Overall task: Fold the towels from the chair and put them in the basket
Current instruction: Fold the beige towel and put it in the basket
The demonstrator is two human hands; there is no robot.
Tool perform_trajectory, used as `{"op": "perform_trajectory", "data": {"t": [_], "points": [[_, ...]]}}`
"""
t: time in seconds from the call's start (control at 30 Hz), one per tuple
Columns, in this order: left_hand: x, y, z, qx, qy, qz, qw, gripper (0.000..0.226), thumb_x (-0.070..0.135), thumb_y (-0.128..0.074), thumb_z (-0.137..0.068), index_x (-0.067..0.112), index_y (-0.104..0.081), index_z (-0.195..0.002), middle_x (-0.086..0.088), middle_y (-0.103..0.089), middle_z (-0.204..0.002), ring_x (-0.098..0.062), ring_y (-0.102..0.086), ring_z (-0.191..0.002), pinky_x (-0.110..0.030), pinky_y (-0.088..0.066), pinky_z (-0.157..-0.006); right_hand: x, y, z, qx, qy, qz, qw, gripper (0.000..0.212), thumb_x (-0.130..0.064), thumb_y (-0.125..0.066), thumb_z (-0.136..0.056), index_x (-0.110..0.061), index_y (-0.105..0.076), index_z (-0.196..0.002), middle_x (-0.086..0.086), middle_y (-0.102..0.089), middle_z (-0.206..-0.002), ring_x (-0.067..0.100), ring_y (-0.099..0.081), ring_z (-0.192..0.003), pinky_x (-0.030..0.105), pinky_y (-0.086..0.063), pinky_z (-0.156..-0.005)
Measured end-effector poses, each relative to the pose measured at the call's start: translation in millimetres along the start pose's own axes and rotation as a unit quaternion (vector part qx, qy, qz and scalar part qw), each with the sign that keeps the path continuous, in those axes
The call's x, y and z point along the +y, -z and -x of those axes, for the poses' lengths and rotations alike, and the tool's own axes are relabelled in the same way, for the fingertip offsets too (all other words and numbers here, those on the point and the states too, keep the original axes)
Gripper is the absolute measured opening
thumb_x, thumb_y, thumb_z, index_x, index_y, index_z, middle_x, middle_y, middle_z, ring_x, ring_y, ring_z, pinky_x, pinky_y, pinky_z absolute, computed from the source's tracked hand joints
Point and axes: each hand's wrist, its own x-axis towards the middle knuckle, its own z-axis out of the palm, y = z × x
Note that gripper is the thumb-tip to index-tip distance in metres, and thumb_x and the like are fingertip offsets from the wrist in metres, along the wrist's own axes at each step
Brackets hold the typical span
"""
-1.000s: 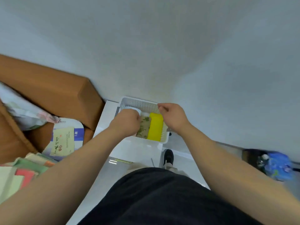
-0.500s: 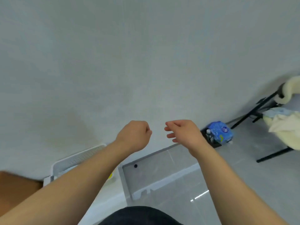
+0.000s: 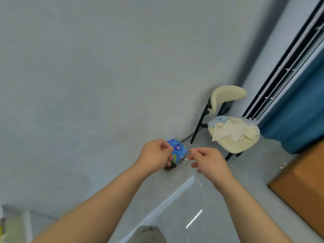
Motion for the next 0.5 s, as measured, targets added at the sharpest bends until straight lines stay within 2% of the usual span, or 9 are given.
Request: {"op": "perform_trajectory", "data": {"t": [0.1,0.2,0.3,0.4,0.5], "points": [[21.5,-61.9,-45.4,-0.033,0.004,-0.003,0.999,0.016,0.017,-0.058,-0.095,0.013,-0.063,-0.081,-0.006,-0.071,-0.069,-0.02,-0.066,-0.055,-0.029,-0.051,-0.055,32.4,50.4,-44.0,0.016,-0.019,-0.012,1.0,0.027,-0.028,-0.058,-0.095,-0.016,-0.074,-0.078,-0.002,-0.076,-0.08,0.018,-0.073,-0.072,0.046,-0.059,-0.078],[39.0,-125.2,-105.2,-0.055,0.005,-0.008,0.998,0.016,0.014,-0.057,-0.095,0.012,-0.064,-0.081,-0.004,-0.069,-0.067,-0.017,-0.064,-0.052,-0.024,-0.05,-0.05,66.7,101.1,-100.0,0.024,-0.041,-0.004,0.999,0.024,-0.027,-0.057,-0.096,-0.015,-0.074,-0.083,0.004,-0.076,-0.083,0.021,-0.072,-0.076,0.045,-0.058,-0.077],[55.4,-192.1,-178.4,-0.083,0.012,-0.012,0.996,0.013,0.015,-0.058,-0.095,0.009,-0.065,-0.085,-0.003,-0.069,-0.066,-0.016,-0.064,-0.051,-0.027,-0.05,-0.053,99.2,155.6,-170.6,0.037,-0.059,0.003,0.998,0.025,-0.024,-0.055,-0.097,-0.01,-0.074,-0.088,0.011,-0.075,-0.086,0.029,-0.071,-0.078,0.038,-0.056,-0.068],[84.9,-255.6,-247.1,-0.114,0.033,-0.025,0.993,0.013,0.015,-0.058,-0.094,0.012,-0.063,-0.083,-0.005,-0.071,-0.07,-0.017,-0.065,-0.054,-0.027,-0.049,-0.053,121.3,214.7,-242.1,0.046,-0.092,0.016,0.995,0.024,-0.02,-0.055,-0.096,-0.001,-0.069,-0.096,0.016,-0.073,-0.09,0.032,-0.07,-0.077,0.039,-0.054,-0.068],[127.2,-313.3,-305.0,-0.146,0.04,-0.05,0.987,0.011,0.014,-0.057,-0.092,0.011,-0.065,-0.086,-0.009,-0.073,-0.078,-0.015,-0.067,-0.056,-0.023,-0.049,-0.051,136.2,269.9,-302.2,0.033,-0.118,0.028,0.992,0.022,-0.022,-0.059,-0.096,-0.004,-0.072,-0.093,0.013,-0.074,-0.091,0.032,-0.07,-0.083,0.034,-0.052,-0.069]]}}
